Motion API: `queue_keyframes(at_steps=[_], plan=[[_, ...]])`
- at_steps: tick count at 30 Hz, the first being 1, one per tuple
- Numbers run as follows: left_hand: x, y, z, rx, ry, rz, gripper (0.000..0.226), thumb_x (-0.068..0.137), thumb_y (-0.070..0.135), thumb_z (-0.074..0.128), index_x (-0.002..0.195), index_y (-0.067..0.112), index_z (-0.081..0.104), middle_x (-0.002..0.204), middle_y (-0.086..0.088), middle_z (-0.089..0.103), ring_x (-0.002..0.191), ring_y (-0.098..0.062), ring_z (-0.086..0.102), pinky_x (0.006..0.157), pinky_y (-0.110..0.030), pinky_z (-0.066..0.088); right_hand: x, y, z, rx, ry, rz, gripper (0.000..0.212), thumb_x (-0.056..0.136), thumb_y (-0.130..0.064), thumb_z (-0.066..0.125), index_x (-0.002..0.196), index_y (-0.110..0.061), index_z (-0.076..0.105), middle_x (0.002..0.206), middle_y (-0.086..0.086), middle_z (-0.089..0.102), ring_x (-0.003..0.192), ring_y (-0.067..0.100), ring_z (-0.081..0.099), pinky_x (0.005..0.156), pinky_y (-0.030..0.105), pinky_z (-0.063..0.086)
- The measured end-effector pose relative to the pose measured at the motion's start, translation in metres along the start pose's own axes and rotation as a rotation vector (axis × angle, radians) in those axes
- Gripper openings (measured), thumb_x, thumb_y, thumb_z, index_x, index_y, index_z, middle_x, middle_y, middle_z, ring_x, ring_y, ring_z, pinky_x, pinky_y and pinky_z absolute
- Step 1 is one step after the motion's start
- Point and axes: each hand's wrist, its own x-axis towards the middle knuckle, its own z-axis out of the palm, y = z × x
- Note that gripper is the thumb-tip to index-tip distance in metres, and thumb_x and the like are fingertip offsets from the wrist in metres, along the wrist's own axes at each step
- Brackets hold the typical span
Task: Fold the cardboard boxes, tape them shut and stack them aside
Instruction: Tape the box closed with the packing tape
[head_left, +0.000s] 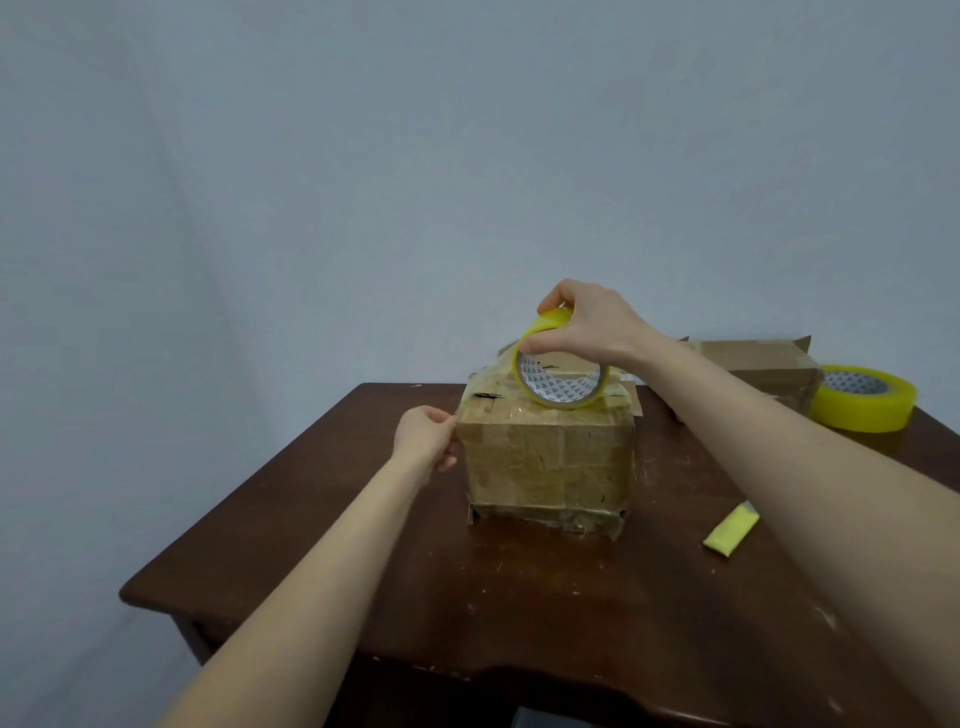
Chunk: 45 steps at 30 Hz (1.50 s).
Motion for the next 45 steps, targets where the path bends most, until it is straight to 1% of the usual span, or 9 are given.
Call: queue_keyframes(at_steps=[5,7,9,12,18,25,34,39,45], plan=[[0.004,0.003,-0.014,0.439,-0.051,0.095,0.06,0.087,0.041,0.063,0.138,0.016,0.042,0.127,-0.018,0.052,0.065,-0.021,0.063,0.044,-0.022,0.048,-0.002,0.006,0.001,0.035,0.032,0.031,0.05,0.068,-0.044,0.08,0.106,-0.022,0.056,0.106,-0.003,0.055,0.095,0.015,0.05,0.063,0.021,0.038],[-0.006,0.017,-0.014,0.41,0.064,0.379,0.051,0.09,0.035,0.06,0.135,0.015,0.048,0.137,-0.01,0.051,0.097,-0.022,0.066,0.08,-0.027,0.051,-0.004,0.008,0.001,0.045,0.052,0.039,0.05,0.068,-0.045,0.08,0.106,-0.023,0.056,0.104,-0.003,0.055,0.095,0.015,0.05,0.062,0.018,0.036],[-0.025,0.039,-0.008,0.364,-0.087,0.557,0.064,0.088,0.04,0.062,0.143,0.015,0.039,0.144,0.003,0.044,0.126,-0.016,0.048,0.102,-0.026,0.036,-0.005,0.008,0.002,0.06,0.062,0.04,0.05,0.068,-0.045,0.08,0.106,-0.023,0.057,0.104,-0.004,0.055,0.095,0.014,0.05,0.062,0.02,0.036],[-0.047,0.044,0.013,0.648,-0.353,0.714,0.09,0.069,0.057,0.072,0.142,0.025,0.031,0.135,0.01,0.047,0.121,-0.012,0.047,0.101,-0.032,0.04,-0.007,0.008,0.001,0.073,0.047,0.047,0.05,0.068,-0.043,0.081,0.109,-0.023,0.06,0.105,-0.004,0.056,0.098,0.014,0.051,0.071,0.025,0.037],[-0.023,0.014,0.026,0.995,-0.177,1.026,0.091,0.08,0.065,0.053,0.15,0.015,0.022,0.156,-0.004,0.024,0.141,-0.019,0.024,0.114,-0.035,0.026,-0.018,0.028,0.004,0.216,-0.024,0.127,0.048,0.069,-0.038,0.082,0.108,-0.02,0.06,0.098,-0.004,0.061,0.091,0.014,0.057,0.078,0.03,0.045],[-0.004,0.002,0.032,1.077,-0.205,0.977,0.091,0.085,0.064,0.046,0.152,0.011,0.015,0.16,-0.006,0.011,0.147,-0.019,0.008,0.119,-0.036,0.014,-0.027,0.04,0.001,0.311,0.026,0.11,0.04,0.07,-0.034,0.082,0.098,-0.01,0.068,0.087,0.008,0.067,0.08,0.014,0.057,0.077,0.033,0.047],[0.015,0.006,0.038,1.127,-0.327,0.917,0.099,0.082,0.069,0.046,0.153,0.012,0.007,0.161,-0.006,0.001,0.148,-0.018,0.002,0.12,-0.04,0.014,-0.011,0.056,0.01,0.278,0.005,0.126,0.036,0.074,-0.036,0.079,0.104,-0.021,0.066,0.09,-0.007,0.063,0.087,0.012,0.056,0.08,0.029,0.045],[0.025,0.023,0.043,1.122,-0.287,0.908,0.117,0.059,0.076,0.064,0.15,0.017,0.021,0.158,0.0,0.018,0.144,-0.022,0.018,0.115,-0.044,0.024,-0.007,0.065,0.007,0.388,0.06,0.192,0.048,0.073,-0.043,0.078,0.114,-0.023,0.062,0.096,-0.009,0.063,0.091,0.012,0.059,0.079,0.028,0.047],[0.027,0.047,0.04,1.013,-0.472,0.899,0.103,0.06,0.055,0.081,0.145,0.025,0.03,0.149,0.004,0.033,0.131,-0.023,0.031,0.11,-0.04,0.03,-0.013,0.063,0.002,0.574,0.056,0.233,0.044,0.074,-0.037,0.08,0.112,-0.021,0.065,0.089,-0.007,0.065,0.074,0.005,0.056,0.064,0.022,0.042]])
